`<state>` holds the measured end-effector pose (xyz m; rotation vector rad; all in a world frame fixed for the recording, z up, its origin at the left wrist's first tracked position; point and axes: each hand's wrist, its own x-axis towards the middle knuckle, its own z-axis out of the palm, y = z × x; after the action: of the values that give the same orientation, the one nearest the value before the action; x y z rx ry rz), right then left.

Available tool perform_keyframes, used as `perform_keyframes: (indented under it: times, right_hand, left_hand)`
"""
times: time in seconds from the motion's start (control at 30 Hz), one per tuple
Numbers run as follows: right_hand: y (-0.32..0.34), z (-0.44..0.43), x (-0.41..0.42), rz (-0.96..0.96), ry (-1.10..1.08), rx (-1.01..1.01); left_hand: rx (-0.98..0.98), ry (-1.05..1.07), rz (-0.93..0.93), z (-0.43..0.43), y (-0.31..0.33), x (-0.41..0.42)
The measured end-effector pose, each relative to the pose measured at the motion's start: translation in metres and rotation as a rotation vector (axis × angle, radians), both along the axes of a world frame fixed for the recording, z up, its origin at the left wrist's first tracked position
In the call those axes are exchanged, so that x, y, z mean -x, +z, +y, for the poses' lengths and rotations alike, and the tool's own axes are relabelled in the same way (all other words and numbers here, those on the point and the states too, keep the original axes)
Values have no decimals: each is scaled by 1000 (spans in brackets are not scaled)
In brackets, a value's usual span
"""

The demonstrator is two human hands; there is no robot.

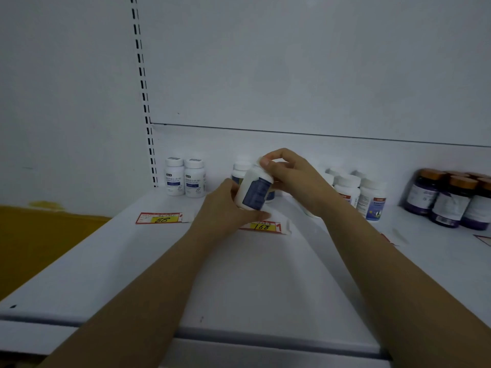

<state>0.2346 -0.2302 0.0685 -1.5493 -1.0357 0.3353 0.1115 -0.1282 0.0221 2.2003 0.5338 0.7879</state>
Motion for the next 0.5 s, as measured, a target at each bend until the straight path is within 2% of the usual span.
perform_keyframes:
  times: [0.13, 0.23, 0.33, 0.5]
  right_hand:
    - [-1, 2, -7, 2, -186, 76]
    - [-4, 3, -13, 105, -193, 157]
    - [-5, 4, -14, 145, -178, 175]
    - [-1, 2, -11, 42, -170, 116]
  left_hand:
    - [113, -112, -11, -4, 6, -4]
    - [189, -146, -27, -3, 6, -5]
    - [195, -153, -15, -5, 6, -5]
    - [122, -154, 11, -5, 4, -5]
